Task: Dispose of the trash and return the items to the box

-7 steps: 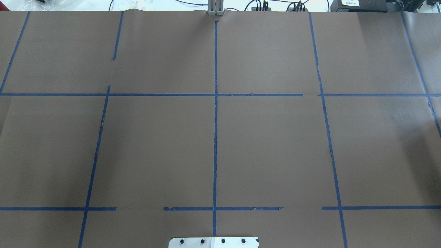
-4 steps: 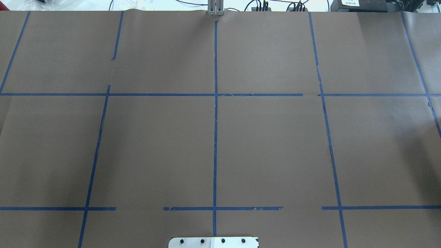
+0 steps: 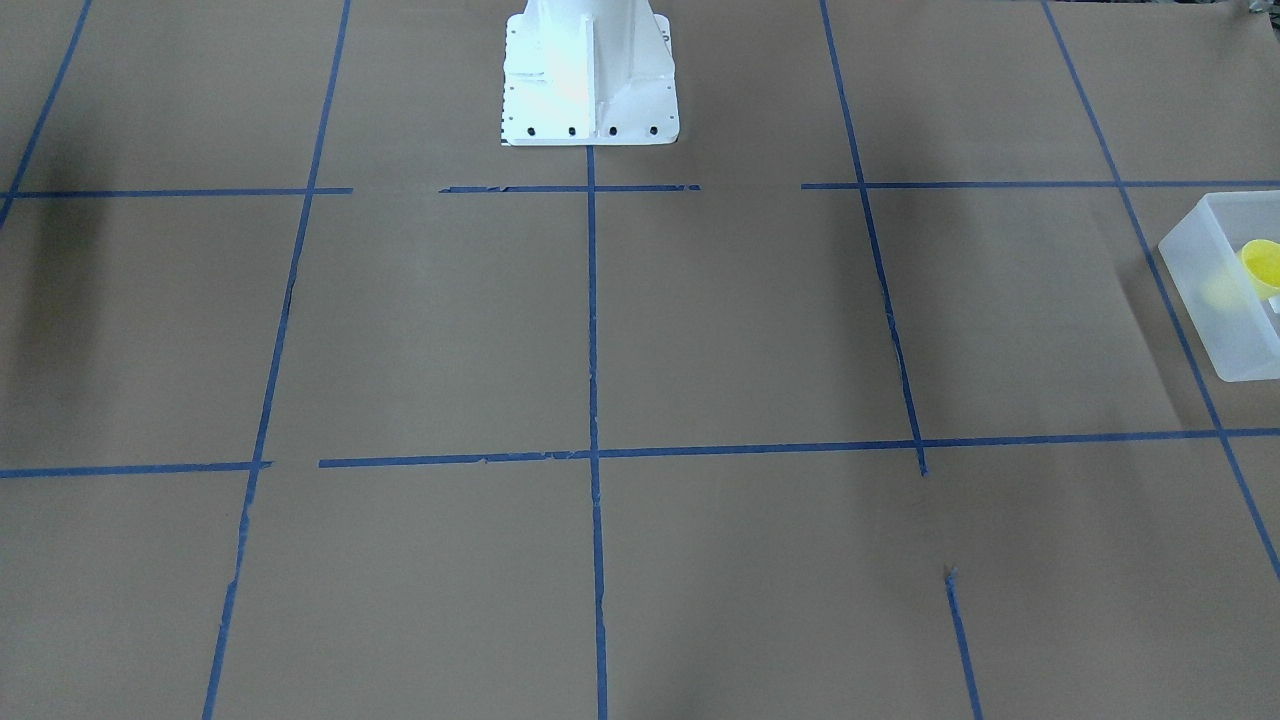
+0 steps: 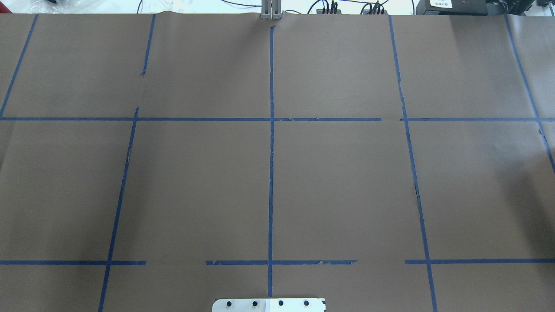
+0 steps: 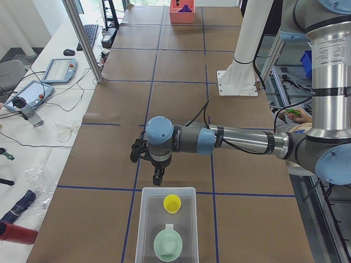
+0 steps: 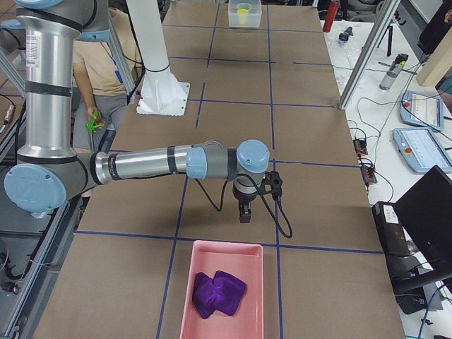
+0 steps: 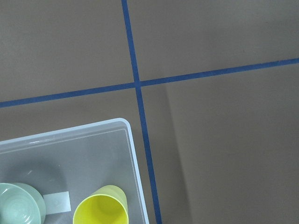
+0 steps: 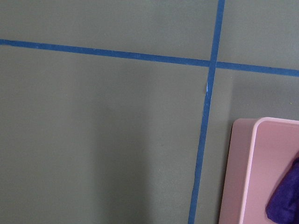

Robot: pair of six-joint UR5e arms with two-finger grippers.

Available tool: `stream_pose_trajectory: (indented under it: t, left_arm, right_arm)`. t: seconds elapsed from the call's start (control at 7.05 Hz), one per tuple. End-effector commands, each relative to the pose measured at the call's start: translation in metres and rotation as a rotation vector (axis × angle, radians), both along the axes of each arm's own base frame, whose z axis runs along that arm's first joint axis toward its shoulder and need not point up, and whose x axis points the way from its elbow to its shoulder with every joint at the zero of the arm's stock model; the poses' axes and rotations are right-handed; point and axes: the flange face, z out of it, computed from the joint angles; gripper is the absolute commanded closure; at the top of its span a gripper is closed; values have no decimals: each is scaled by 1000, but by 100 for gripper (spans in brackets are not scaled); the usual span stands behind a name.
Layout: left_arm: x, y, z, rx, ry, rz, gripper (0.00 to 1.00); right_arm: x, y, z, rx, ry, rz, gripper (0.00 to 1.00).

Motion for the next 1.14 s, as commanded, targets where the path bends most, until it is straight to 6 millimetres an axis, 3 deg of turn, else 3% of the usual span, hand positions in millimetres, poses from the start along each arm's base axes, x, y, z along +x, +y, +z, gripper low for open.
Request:
stream_pose_trajectory:
  t: [0.0, 0.28, 0.43, 0.57, 0.71, 0.85, 0.99]
  left_arm:
    - [1, 5, 5, -6, 7, 2, 0]
    - [-1, 5, 2, -9, -2, -3, 0]
    - [0, -1, 0, -21, -8, -1, 0]
    - [0, -2, -2, -18, -8, -1, 0]
    - [0, -3, 1, -21, -3, 2, 0]
    - [1, -1, 1, -26, 4, 3, 0]
    - [1, -6, -27, 33, 6, 0, 0]
  right_arm:
    - [0, 3, 1, -4, 2, 1, 0]
    - [-1, 4, 1, -4, 0, 0, 0]
    - [-14, -2, -8, 17, 1, -31, 0]
    - [-12, 10, -15, 30, -4, -30, 0]
    - [-12, 11, -19, 37, 3, -30, 0]
    - [-12, 15, -43, 81, -11, -31, 0]
    - [-9, 34, -64, 109, -14, -22, 0]
